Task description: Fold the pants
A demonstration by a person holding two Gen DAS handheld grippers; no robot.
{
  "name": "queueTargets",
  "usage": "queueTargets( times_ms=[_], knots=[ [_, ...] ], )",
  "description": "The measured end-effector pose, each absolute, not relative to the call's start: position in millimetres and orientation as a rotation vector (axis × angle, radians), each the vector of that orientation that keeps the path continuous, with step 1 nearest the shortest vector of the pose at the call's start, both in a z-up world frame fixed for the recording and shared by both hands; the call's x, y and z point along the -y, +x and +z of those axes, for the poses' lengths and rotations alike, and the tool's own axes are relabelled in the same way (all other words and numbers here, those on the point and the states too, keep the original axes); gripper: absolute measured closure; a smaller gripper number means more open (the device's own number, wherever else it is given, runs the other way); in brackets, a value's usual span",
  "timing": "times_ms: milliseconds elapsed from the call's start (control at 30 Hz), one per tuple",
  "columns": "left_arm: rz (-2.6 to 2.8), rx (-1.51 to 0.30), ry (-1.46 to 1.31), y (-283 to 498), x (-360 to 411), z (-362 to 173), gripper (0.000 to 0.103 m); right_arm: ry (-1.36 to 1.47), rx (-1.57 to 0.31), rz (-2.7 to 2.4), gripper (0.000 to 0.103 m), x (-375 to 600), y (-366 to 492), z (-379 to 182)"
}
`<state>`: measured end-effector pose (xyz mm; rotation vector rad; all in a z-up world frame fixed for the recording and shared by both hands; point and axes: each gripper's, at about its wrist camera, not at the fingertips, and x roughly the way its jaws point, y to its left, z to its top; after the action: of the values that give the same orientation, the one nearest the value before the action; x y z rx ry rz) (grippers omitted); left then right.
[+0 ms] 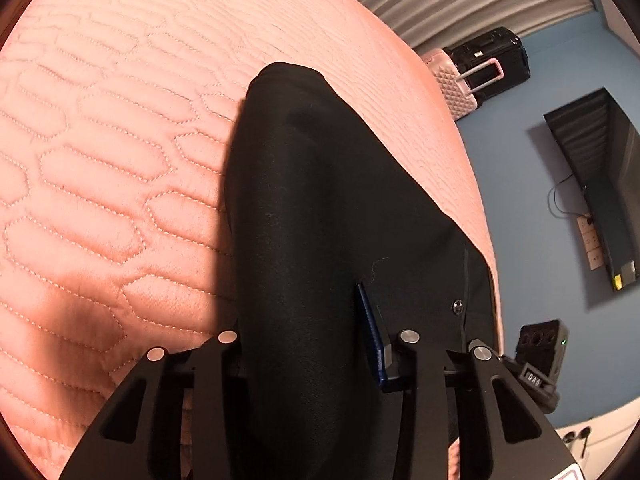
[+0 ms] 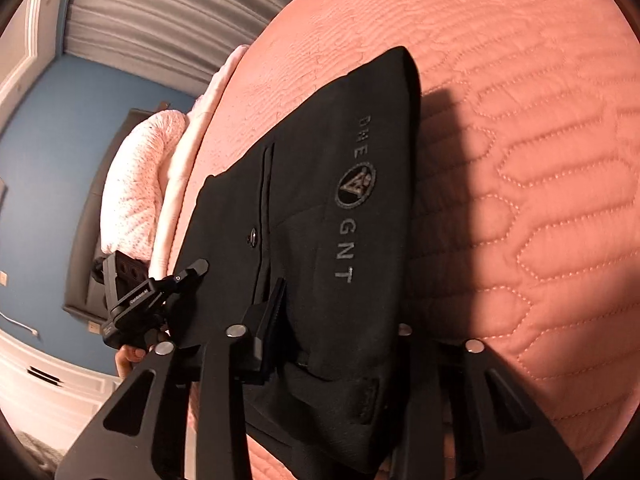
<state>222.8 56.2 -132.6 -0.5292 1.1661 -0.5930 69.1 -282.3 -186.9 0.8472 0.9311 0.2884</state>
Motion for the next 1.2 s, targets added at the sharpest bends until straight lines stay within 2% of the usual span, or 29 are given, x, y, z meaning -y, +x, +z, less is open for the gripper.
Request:
queueTargets(
  times_ms=[67, 267, 300, 333, 433, 467, 500, 533, 567, 633, 833, 1000, 1067, 1133, 1200],
  knots=[
    [-0.589, -1.174, -0.556, 222.6, -63.0, -134.5, 0.063, 0.857, -0.93, 0.287, 0.063, 285.8, 64.3, -186.0],
    [-0.601, -1.15, -0.616, 218.1, -72.4, -141.4, 0.062, 0.894, -0.917, 0.353, 0.063, 296.3, 53.0, -194.7],
    [-0.595, -1.146, -0.643, 218.7, -72.8, -143.8, 0.06, 0.897, -0.917, 0.365, 0.063, 294.5, 57.0, -195.2],
    [-0.603, -1.142, -0.673, 218.8, -74.0, -146.1, 0.054, 0.906, -0.915, 0.382, 0.063, 293.0, 62.4, -197.2],
    [-0.622, -1.138, -0.676, 224.4, -65.2, -142.7, 0.047, 0.941, -0.885, 0.447, 0.06, 288.9, 76.8, -200.1],
    [-0.621, -1.137, -0.661, 226.4, -60.4, -140.9, 0.047, 0.929, -0.884, 0.444, 0.064, 284.9, 82.1, -200.8],
    [-0.612, -1.135, -0.627, 227.8, -54.8, -138.0, 0.048, 0.913, -0.889, 0.427, 0.073, 281.8, 85.4, -200.7],
    [-0.593, -1.129, -0.593, 226.9, -53.2, -135.1, 0.062, 0.903, -0.888, 0.408, 0.075, 278.8, 88.2, -198.3],
    [-0.576, -1.124, -0.545, 226.9, -51.1, -131.4, 0.082, 0.882, -0.884, 0.394, 0.077, 277.4, 88.2, -194.1],
    [-0.587, -1.101, -0.524, 225.4, -51.9, -121.0, 0.085, 0.807, -0.873, 0.361, 0.079, 270.6, 85.2, -175.6],
    [-0.648, -0.965, -0.423, 235.4, -29.8, -56.0, 0.087, 0.623, -0.762, 0.345, 0.081, 267.4, 102.5, -101.6],
    [-0.667, -0.804, -0.384, 297.3, -6.8, 13.8, 0.087, 0.555, -0.653, 0.366, 0.08, 291.0, 170.9, -46.4],
    [-0.656, -0.765, -0.355, 323.2, 6.2, 29.1, 0.087, 0.558, -0.644, 0.363, 0.08, 299.7, 202.9, -41.5],
    [-0.623, -0.778, -0.353, 357.3, 19.6, 27.3, 0.086, 0.59, -0.695, 0.35, 0.076, 309.4, 244.8, -56.2],
    [-0.574, -0.819, -0.319, 383.9, 30.5, 8.2, 0.078, 0.577, -0.785, 0.248, 0.057, 318.3, 279.6, -90.7]
  ],
)
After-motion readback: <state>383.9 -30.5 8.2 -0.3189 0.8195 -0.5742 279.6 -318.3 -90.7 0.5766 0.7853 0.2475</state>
